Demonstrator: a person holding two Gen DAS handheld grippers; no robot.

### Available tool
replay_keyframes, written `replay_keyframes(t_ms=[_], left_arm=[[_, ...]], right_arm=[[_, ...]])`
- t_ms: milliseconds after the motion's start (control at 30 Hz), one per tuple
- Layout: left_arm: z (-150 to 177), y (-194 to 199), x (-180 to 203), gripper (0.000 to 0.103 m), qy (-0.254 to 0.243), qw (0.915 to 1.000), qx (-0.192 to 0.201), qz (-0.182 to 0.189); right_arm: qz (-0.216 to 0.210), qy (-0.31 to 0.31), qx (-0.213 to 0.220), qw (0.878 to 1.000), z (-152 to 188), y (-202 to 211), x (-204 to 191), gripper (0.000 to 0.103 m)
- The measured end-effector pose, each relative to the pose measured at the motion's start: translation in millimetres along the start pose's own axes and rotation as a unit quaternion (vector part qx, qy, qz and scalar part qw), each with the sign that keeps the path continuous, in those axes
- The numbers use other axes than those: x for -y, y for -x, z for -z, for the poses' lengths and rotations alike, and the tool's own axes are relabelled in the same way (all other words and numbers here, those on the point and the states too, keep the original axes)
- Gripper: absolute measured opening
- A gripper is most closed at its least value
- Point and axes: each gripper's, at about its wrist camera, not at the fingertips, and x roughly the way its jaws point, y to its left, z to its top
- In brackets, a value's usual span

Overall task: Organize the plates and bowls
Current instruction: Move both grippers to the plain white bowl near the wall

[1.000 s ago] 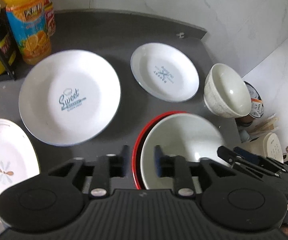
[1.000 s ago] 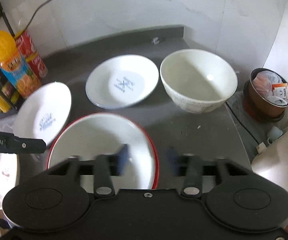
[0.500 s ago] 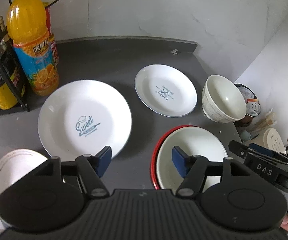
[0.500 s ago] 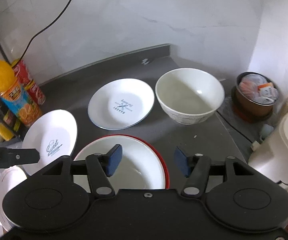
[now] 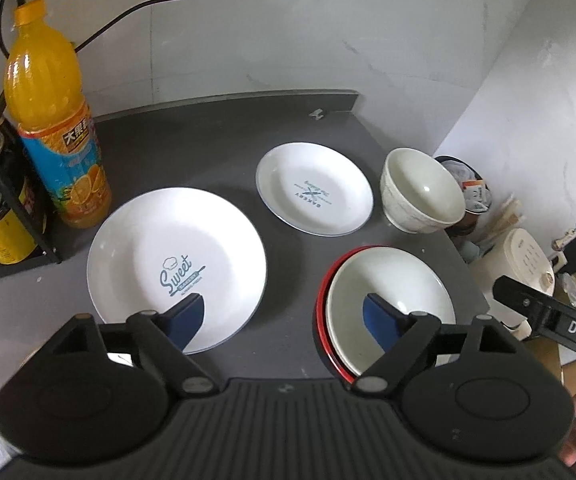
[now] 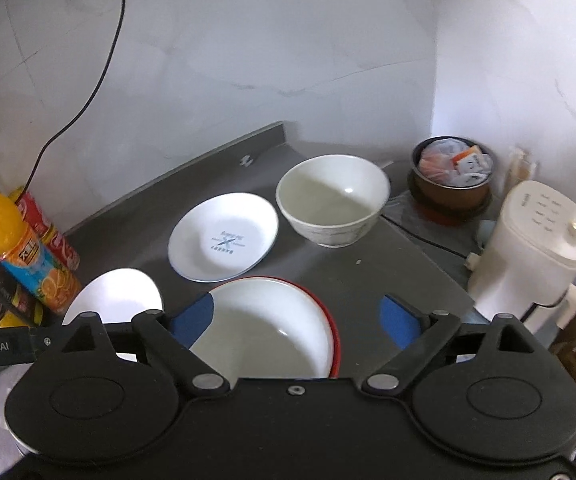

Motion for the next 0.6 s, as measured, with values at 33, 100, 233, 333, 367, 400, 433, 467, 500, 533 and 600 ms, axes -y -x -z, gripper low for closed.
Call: replay_keyframes(t_ms=[33, 100, 233, 333, 367, 400, 433, 467, 500, 533, 600], left_arm=[[-0.2, 0.8, 0.6, 0.086, -0.004, 1.0, 0.0, 0.002], [-1.5, 2.0, 2.8, 0.086, -0.011, 0.9999, 0.004, 0.009], [-6.6, -0.6, 7.9, 0.086, -0.011, 0.9998, 0.005, 0.016], [-12.0, -4.5, 14.0, 0.086, -0.013, 0.9997, 0.008, 0.02], [-14.4, -6.7, 17.0, 0.086, -0.012, 0.9997, 0.009, 0.018], [-16.8, -9.0, 19.4, 0.086, -0.011, 0.9998, 0.009, 0.015], [-19.5, -11.5, 22.6, 0.086, -0.01, 0.9998, 0.01, 0.012], [-22.5, -14.6, 26.1, 0.086, -0.01, 0.9998, 0.012, 0.009], [-26.0, -18.1, 30.4, 0.086, -0.011, 0.9998, 0.013, 0.004], [-29.7, -21.7, 34.3, 0.086, -0.011, 0.9998, 0.014, 0.0], [-38.3, -30.2, 43.5, 0.086, -0.005, 0.9999, 0.014, -0.006]], right_arm=[[0.0, -0.001, 0.004, 1.0, -0.2, 3.4, 1.3, 0.091], [-0.001, -0.008, 0.01, 1.0, -0.2, 8.1, 4.2, 0.092], [0.001, -0.017, 0.014, 1.0, -3.7, 6.0, 12.0, 0.092], [-0.002, -0.022, 0.018, 1.0, -9.0, -0.5, 19.3, 0.092], [-0.005, -0.023, 0.019, 1.0, -10.8, -3.7, 22.4, 0.092], [-0.008, -0.024, 0.02, 0.999, -12.7, -7.4, 25.6, 0.092], [-0.011, -0.025, 0.019, 0.999, -15.0, -12.3, 28.8, 0.092], [-0.015, -0.026, 0.018, 0.999, -17.6, -17.6, 32.4, 0.092], [-0.02, -0.025, 0.018, 0.999, -20.0, -22.5, 35.4, 0.092], [-0.024, -0.024, 0.017, 0.999, -23.6, -28.1, 39.1, 0.092], [-0.029, -0.024, 0.012, 0.999, -31.9, -37.4, 49.0, 0.092]])
